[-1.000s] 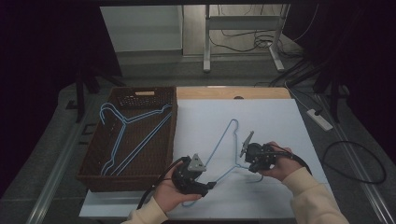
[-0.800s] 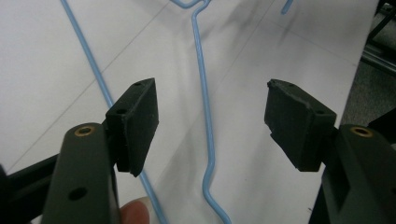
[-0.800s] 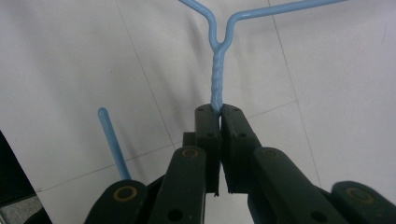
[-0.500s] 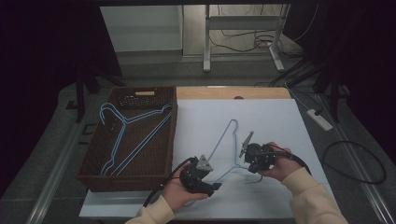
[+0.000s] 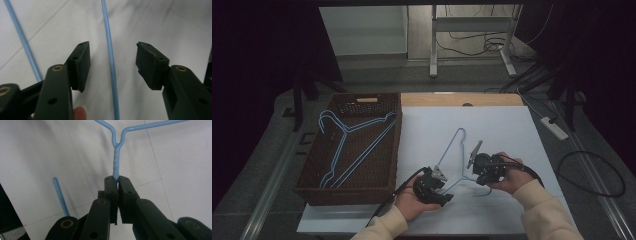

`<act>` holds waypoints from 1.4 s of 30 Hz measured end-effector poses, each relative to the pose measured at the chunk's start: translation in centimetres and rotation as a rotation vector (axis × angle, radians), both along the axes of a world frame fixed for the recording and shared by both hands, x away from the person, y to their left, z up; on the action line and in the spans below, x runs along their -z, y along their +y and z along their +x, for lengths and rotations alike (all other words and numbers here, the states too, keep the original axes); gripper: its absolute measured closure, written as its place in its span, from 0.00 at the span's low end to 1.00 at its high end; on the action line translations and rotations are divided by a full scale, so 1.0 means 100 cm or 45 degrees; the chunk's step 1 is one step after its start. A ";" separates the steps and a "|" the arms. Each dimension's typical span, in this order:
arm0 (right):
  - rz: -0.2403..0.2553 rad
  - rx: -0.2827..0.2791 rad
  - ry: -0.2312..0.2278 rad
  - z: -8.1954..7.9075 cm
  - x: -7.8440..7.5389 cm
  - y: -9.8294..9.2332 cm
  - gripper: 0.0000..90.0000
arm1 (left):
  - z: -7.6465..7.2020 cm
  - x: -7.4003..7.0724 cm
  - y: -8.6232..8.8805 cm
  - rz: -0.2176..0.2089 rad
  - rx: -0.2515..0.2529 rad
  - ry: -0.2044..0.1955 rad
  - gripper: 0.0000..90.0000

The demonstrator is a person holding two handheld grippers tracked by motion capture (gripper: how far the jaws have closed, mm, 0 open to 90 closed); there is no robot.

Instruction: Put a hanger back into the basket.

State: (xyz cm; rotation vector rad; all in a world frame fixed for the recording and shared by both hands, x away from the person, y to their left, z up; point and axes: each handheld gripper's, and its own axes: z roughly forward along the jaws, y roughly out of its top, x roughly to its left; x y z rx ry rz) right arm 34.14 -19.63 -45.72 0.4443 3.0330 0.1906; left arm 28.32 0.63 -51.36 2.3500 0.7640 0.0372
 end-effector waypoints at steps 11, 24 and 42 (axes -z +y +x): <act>0.014 0.000 -0.012 -0.002 -0.005 -0.001 0.96 | 0.003 0.004 -0.006 0.022 -0.006 0.028 0.92; 0.533 0.241 -0.189 0.001 -0.019 -0.030 0.51 | 0.004 -0.005 0.008 -0.055 -0.096 -0.010 0.95; 0.983 0.564 -0.378 -0.004 -0.003 -0.089 0.42 | -0.004 -0.015 0.024 -0.125 -0.151 -0.052 0.95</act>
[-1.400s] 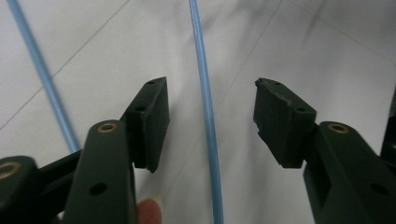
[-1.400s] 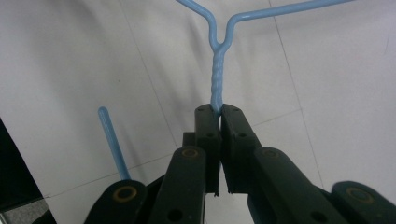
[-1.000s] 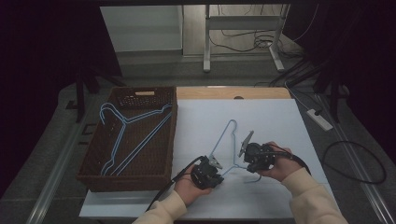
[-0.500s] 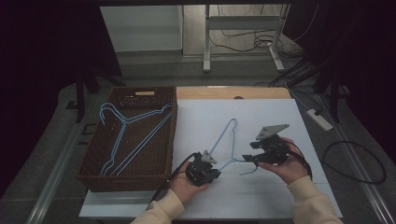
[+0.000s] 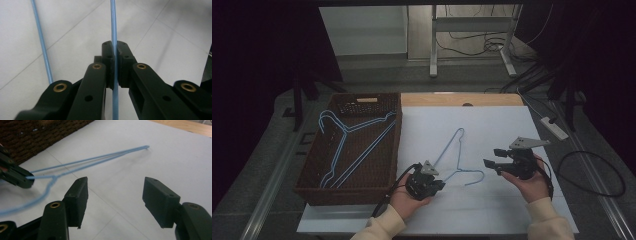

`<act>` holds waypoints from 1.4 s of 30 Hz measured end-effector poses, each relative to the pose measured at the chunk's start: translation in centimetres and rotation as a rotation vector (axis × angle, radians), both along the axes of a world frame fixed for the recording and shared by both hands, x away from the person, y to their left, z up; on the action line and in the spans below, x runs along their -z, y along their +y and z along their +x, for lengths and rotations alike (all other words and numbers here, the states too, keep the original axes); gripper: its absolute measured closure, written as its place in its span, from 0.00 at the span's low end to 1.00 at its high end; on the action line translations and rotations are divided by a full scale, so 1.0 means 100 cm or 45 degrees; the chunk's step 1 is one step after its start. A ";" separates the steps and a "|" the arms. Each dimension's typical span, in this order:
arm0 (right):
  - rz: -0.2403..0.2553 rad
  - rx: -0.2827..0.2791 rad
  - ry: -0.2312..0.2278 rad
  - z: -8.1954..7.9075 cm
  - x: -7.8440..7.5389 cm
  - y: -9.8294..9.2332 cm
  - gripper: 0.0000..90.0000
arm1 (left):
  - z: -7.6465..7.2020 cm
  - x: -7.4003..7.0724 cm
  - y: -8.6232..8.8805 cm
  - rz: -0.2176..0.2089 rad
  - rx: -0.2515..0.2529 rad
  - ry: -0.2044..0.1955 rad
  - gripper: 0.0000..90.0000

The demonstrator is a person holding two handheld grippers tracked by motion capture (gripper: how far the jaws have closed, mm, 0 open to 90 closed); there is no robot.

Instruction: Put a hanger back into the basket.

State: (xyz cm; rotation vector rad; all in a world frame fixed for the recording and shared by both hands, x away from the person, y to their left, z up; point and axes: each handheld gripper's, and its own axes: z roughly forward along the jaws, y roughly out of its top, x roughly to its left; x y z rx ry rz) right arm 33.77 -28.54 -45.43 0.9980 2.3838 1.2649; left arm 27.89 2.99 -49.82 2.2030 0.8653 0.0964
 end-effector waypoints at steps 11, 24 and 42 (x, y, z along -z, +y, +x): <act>0.005 0.008 -0.002 -0.019 0.021 -0.012 0.38 | -0.006 -0.011 0.001 -0.060 -0.010 -0.022 0.95; 0.019 0.008 0.020 -0.029 0.035 -0.020 0.37 | -0.007 -0.040 0.012 -0.125 -0.023 -0.076 0.96; 0.006 -0.023 0.007 -0.029 0.036 -0.013 0.37 | -0.011 -0.090 0.047 -0.245 -0.012 -0.183 0.96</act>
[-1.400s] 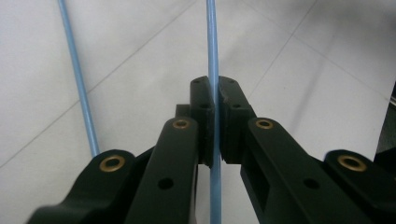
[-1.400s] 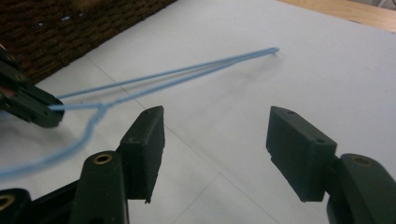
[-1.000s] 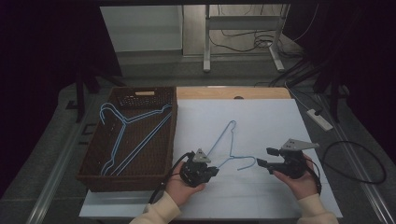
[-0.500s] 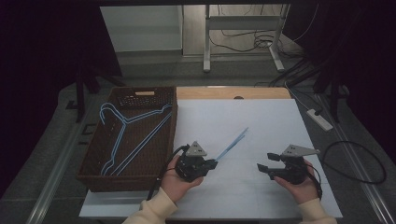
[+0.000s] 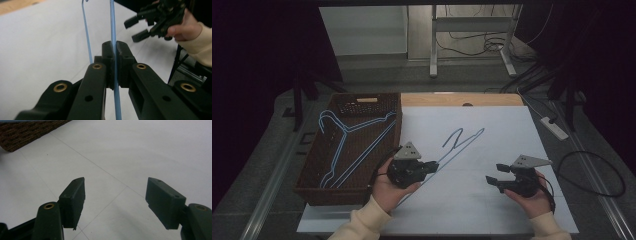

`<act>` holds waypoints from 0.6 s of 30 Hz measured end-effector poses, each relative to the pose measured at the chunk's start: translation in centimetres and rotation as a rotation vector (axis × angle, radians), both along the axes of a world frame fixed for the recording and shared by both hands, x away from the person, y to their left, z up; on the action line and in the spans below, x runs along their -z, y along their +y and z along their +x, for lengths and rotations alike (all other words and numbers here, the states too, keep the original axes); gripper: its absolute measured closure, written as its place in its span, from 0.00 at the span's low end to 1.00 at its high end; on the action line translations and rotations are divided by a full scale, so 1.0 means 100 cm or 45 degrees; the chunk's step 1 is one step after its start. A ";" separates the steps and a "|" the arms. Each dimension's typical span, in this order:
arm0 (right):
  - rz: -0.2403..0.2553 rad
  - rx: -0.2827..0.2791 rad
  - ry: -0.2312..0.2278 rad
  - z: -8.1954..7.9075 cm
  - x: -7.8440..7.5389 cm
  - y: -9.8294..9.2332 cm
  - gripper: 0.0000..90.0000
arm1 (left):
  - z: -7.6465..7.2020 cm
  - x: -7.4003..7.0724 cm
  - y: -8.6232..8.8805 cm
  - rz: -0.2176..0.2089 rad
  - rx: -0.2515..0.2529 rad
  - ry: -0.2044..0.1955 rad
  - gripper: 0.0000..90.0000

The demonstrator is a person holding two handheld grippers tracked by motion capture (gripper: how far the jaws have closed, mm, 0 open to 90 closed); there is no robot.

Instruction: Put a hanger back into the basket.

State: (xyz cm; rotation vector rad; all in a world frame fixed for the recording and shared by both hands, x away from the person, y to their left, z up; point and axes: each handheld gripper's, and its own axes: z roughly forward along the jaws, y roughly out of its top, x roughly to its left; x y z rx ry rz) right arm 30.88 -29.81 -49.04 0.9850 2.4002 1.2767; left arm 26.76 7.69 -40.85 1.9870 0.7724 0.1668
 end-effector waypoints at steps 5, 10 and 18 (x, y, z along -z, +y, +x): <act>-0.013 -0.003 -0.006 -0.001 0.000 0.001 0.36 | 0.001 -0.014 0.017 -0.041 -0.021 -0.014 0.95; -0.024 -0.001 0.004 -0.001 0.002 -0.001 0.36 | 0.003 -0.026 0.037 -0.067 -0.053 -0.024 0.96; -0.033 -0.007 0.024 -0.004 0.002 -0.002 0.35 | 0.004 -0.033 0.076 -0.104 -0.142 -0.037 0.96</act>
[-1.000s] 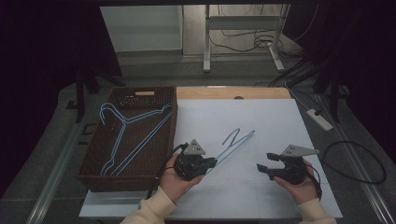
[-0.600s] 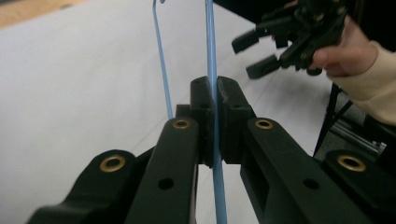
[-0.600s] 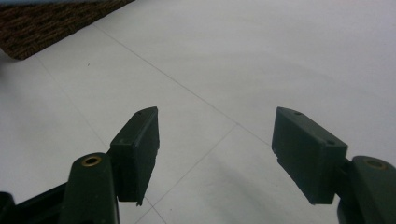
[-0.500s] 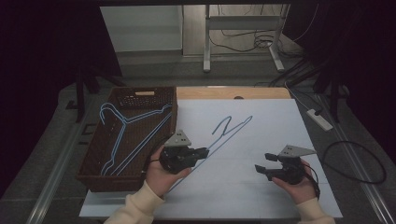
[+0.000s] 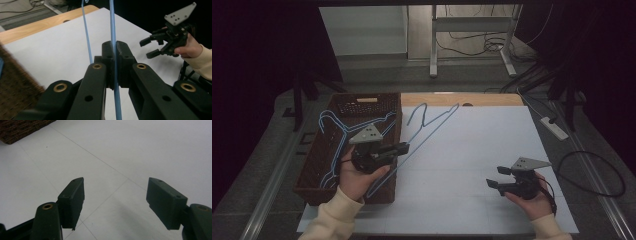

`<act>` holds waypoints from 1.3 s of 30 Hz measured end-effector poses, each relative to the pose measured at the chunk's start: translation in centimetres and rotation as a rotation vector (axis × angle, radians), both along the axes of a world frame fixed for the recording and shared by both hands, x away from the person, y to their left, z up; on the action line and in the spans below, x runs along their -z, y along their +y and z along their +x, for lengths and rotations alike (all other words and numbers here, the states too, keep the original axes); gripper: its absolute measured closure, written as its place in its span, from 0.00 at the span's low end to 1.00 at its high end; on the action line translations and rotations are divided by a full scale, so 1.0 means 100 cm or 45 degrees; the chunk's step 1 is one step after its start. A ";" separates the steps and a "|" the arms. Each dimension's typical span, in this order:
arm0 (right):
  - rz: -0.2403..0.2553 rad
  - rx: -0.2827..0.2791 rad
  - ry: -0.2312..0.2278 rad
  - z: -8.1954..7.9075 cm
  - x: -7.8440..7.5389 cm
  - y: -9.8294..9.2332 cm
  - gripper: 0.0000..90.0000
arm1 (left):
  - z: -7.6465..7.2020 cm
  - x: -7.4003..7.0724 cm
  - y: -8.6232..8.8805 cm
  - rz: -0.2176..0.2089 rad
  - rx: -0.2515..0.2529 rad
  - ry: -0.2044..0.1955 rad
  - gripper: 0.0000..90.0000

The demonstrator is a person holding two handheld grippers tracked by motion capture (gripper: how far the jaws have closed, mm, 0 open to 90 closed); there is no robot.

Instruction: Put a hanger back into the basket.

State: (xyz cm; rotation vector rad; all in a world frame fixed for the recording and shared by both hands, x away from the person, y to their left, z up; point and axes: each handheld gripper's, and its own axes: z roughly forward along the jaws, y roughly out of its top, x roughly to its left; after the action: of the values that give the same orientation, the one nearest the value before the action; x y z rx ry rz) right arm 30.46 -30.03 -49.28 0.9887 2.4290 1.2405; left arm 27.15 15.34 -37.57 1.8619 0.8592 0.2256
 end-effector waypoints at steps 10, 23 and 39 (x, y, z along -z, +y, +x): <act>-0.011 -0.009 0.031 0.000 0.002 0.001 0.33 | 0.010 0.002 0.049 -0.035 -0.146 0.016 0.96; -0.039 -0.028 0.051 0.000 0.005 0.004 0.33 | 0.029 0.009 0.102 -0.031 -0.278 0.060 0.95; -0.070 -0.032 0.053 -0.001 0.006 0.005 0.33 | 0.029 0.021 0.132 0.013 -0.325 0.104 0.96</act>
State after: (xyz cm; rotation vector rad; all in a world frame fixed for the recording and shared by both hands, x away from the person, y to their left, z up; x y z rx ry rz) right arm 30.34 -29.50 -49.91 0.9815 2.5000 1.1660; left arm 30.00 28.53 -39.66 1.7785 1.1555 0.3142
